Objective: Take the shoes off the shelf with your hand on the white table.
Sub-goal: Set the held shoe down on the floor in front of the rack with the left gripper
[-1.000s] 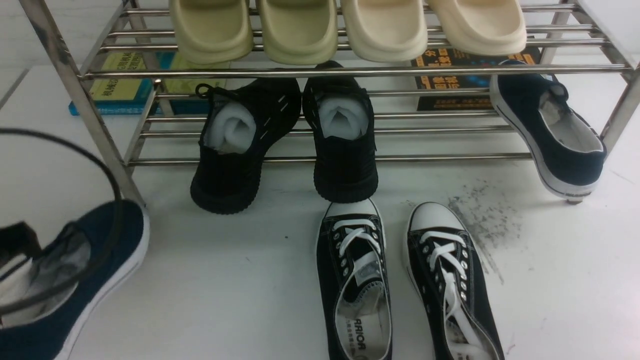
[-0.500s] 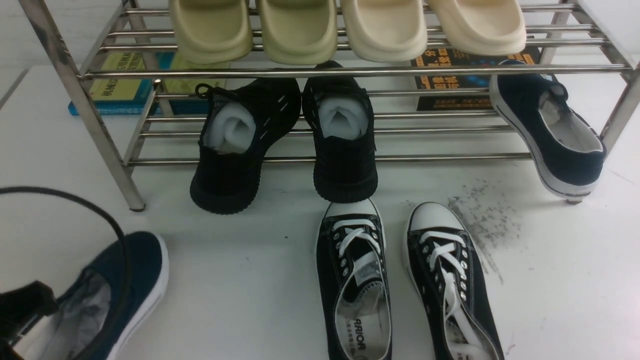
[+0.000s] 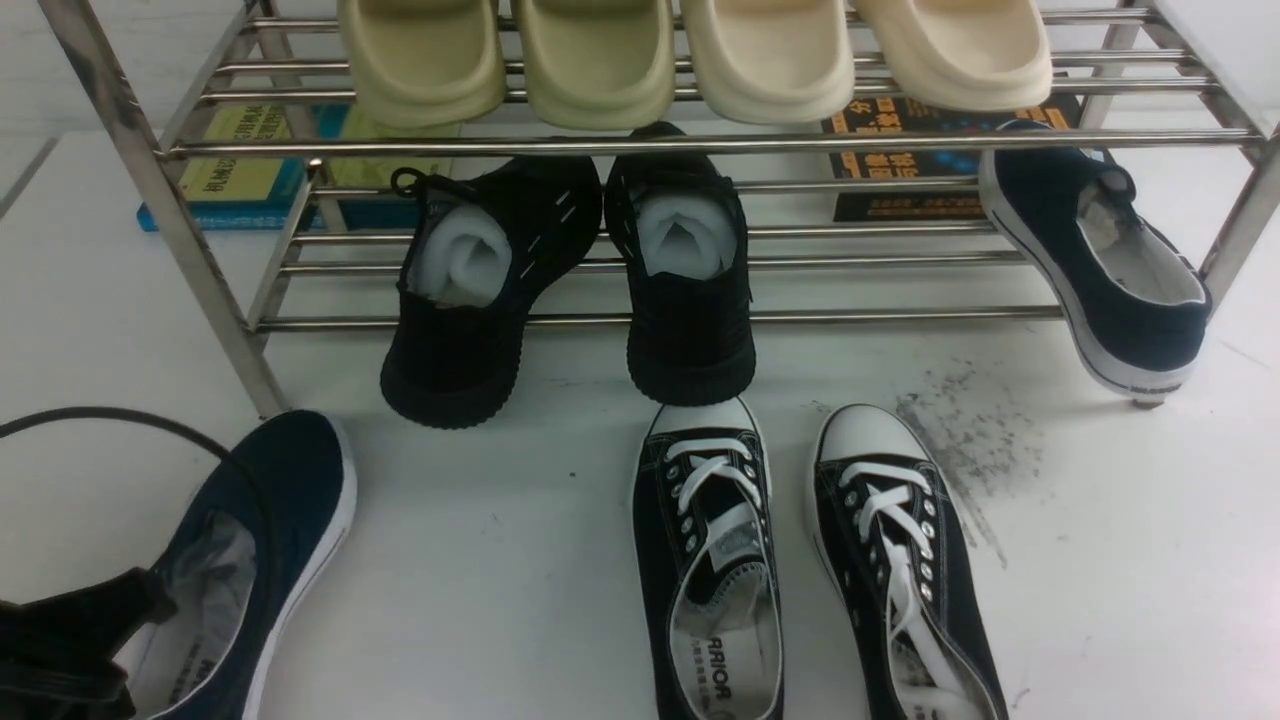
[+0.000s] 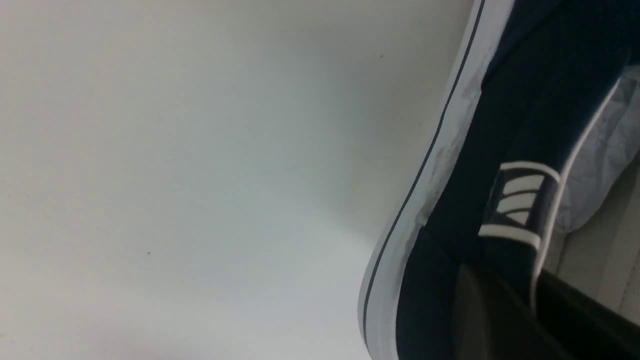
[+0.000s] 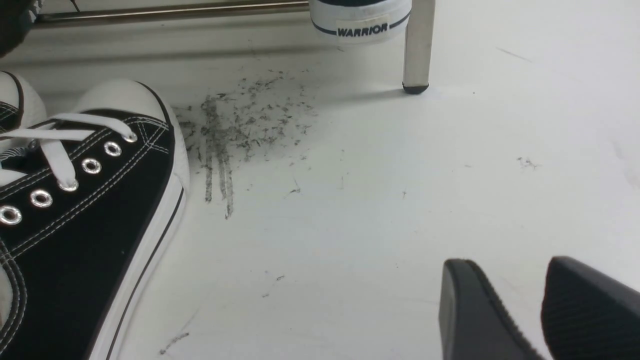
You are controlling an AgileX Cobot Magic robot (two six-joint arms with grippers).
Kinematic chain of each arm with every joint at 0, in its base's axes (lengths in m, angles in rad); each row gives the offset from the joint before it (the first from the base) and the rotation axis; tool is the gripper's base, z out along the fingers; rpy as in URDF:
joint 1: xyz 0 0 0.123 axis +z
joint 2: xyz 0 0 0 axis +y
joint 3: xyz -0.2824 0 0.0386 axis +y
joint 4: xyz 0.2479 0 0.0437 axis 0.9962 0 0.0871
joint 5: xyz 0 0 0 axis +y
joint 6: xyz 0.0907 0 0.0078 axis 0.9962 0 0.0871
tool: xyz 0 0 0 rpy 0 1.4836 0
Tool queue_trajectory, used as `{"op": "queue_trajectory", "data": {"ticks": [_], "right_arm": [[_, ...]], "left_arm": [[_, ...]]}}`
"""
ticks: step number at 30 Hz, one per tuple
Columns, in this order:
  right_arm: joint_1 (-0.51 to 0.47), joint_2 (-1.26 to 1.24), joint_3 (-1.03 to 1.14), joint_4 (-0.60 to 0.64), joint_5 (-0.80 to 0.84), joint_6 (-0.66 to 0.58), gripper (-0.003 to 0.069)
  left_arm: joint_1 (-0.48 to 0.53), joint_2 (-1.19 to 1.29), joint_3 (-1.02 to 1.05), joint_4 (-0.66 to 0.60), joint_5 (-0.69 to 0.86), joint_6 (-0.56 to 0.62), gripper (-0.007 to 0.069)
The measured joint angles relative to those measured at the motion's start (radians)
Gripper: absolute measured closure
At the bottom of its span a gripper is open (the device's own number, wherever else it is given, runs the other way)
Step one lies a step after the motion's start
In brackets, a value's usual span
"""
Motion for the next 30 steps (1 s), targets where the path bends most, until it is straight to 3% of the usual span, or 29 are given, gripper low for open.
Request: {"op": "queue_trajectory", "data": {"ticks": [17,24,30], "right_arm": [[0.000,0.000,0.000,0.000,0.000,0.000,0.0420],[0.000,0.000,0.000,0.000,0.000,0.000,0.0420],[0.000,0.000,0.000,0.000,0.000,0.000,0.0420]], "left_arm": [[0.000,0.199,0.001,-0.041,-0.062,0.030,0.0542],[0.000,0.199,-0.002,-0.024,-0.083,0.030,0.0355],[0.000,0.199,-0.047,-0.020,-0.034,0.064,0.0244]]}}
